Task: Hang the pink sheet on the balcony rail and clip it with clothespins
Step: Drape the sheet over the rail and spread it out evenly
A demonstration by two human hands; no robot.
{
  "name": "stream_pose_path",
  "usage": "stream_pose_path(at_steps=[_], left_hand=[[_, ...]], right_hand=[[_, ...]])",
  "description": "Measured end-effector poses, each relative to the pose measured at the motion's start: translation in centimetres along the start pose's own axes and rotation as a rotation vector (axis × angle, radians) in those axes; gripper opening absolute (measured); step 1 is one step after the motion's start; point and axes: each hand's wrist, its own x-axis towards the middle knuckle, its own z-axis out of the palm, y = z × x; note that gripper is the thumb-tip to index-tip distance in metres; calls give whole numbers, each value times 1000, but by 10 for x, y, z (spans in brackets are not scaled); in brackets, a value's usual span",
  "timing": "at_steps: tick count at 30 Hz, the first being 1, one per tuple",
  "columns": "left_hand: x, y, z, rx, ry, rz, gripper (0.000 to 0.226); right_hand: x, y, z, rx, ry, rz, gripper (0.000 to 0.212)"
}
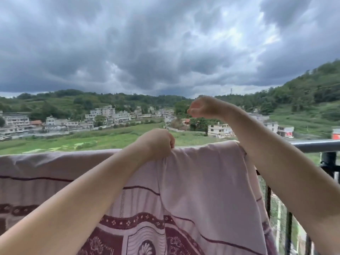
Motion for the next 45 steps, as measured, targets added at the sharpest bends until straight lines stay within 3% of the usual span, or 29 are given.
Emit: stream_pose_path(at_steps=[3, 5, 7, 10, 12, 15, 18, 21, 23, 26, 28, 32, 34, 37, 40, 45], left_hand=[[1, -3, 5, 6, 80, 19, 26], [-1, -8, 7, -56, 155, 63, 30], [-5, -11, 10, 36, 163, 156, 38], [-10, -10, 10, 69, 108, 288, 37], [-12, -8, 10, 9, 121, 325, 33], [-16, -5, 17, -28, 294, 343, 26], [-17, 5, 26, -12, 474, 356, 10], [-12, 18, 30, 80, 644, 297, 9], [-6, 26, 29, 103, 706, 218, 11], [7, 23, 28, 140, 748, 81, 5], [12, 16, 28, 178, 775, 16, 7], [18, 28, 25, 303, 757, -36, 9], [19, 54, 27, 218, 758, -45, 18], [23, 113, 38, 106, 789, 91, 40], [40, 177, 51, -26, 543, 56, 51], [86, 228, 76, -64, 245, 9, 30]], right_hand=[[-57, 25, 12, -23, 325, -18, 26], [-106, 35, 33, -78, 562, 49, 35], [-146, 41, 58, -145, 704, 126, 49], [-172, 39, 91, -77, 657, 298, 61], [-170, 37, 101, 69, 589, 310, 47], [-162, 34, 102, 233, 625, 302, 34], [-162, 30, 78, 78, 795, 312, 42], [-148, 29, 34, -109, 847, 268, 38], [-126, 36, -1, -97, 807, 237, 45], [-95, 70, -55, -29, 857, 286, 28], [-84, 97, -88, -163, 910, 314, 23], [-56, 132, -124, -537, 857, 224, 25], [-44, 143, -118, -603, 803, 168, 25], [-40, 163, -97, -582, 742, 54, 26], [-50, 186, -80, -522, 759, -43, 30], [-65, 217, -63, -410, 592, -44, 27]])
